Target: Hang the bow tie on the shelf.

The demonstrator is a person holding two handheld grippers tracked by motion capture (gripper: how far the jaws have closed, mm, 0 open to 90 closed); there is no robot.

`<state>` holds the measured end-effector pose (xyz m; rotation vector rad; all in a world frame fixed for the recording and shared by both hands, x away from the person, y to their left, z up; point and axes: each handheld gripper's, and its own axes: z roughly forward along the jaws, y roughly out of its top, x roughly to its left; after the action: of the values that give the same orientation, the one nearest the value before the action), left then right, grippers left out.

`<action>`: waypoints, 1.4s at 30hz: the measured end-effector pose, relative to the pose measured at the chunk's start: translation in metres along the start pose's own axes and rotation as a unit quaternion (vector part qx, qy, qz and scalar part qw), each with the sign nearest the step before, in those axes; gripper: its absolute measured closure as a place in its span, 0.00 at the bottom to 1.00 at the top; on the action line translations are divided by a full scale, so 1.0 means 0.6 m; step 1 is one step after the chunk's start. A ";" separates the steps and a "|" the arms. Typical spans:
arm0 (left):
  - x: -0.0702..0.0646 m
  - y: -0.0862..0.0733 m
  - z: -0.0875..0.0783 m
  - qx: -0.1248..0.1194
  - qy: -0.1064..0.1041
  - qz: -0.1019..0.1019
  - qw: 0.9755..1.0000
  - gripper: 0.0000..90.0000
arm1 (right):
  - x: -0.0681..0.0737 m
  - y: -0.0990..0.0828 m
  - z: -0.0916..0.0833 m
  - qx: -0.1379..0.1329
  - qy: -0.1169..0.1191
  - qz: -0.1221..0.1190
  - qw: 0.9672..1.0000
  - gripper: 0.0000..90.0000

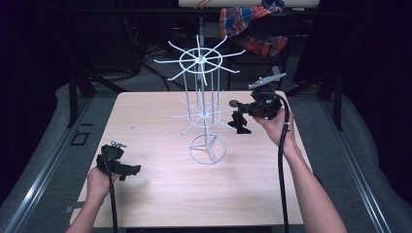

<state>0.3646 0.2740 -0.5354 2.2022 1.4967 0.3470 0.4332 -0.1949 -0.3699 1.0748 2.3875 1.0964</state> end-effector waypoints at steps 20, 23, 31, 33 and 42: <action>-0.001 0.000 0.000 0.002 -0.002 0.002 1.000 0.00 | 0.011 0.007 0.016 0.012 0.004 -0.008 1.000 1.00; -0.001 0.000 0.000 0.000 -0.001 0.001 1.000 0.00 | 0.013 0.008 0.019 0.014 0.006 -0.007 1.000 1.00; -0.001 0.000 -0.001 0.001 -0.002 0.002 1.000 0.00 | 0.019 0.009 0.034 0.023 0.010 -0.013 1.000 1.00; -0.001 0.000 -0.001 0.000 -0.002 0.002 1.000 0.00 | 0.021 0.009 0.038 0.023 0.013 -0.015 1.000 1.00; 0.000 0.000 -0.001 0.001 -0.002 0.002 1.000 0.00 | 0.024 0.007 0.044 0.026 0.024 -0.011 0.999 0.99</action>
<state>0.3641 0.2739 -0.5349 2.2070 1.4898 0.3418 0.4401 -0.1687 -0.3837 1.0467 2.4710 1.0696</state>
